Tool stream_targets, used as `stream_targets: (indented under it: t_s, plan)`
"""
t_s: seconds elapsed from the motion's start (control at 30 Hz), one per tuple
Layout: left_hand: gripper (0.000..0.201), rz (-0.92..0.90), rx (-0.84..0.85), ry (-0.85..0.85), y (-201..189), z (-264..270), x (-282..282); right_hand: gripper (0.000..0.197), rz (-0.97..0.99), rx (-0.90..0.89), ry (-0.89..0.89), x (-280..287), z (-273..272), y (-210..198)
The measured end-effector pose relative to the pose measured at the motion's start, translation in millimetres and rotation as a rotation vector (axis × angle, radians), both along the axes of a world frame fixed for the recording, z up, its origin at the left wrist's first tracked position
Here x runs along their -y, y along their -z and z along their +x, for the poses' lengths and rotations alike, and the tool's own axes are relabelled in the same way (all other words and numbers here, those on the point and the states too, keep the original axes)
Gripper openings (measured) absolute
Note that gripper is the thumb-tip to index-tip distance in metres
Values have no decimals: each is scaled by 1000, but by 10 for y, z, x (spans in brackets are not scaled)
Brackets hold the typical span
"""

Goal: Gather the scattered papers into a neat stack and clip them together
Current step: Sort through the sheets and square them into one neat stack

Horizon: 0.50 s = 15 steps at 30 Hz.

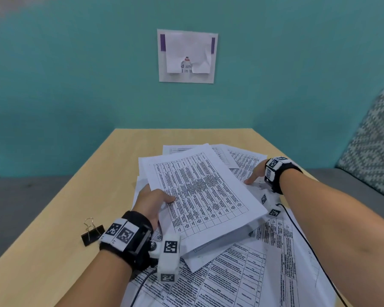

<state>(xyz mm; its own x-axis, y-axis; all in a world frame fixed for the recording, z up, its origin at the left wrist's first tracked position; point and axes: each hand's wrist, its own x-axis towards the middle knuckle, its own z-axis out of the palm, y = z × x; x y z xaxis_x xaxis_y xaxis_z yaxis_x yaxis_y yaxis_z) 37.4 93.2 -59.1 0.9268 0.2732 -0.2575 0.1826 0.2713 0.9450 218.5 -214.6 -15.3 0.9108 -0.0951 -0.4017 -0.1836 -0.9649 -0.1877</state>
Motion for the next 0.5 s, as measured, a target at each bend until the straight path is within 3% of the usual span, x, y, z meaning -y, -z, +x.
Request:
stream_targets:
  t_s: [0.07,0.27,0.5]
  plan:
    - [62,1,7,5,1,-4,3,73,5,46,-8,-68,-83,-8]
    - [60,26,21,18,-14,-16,12,84,-48,-65,49,-122,-152,-169]
    - [59,33,18,33,-11,-20,2,67,-88,-44,17,-220,-274,-248]
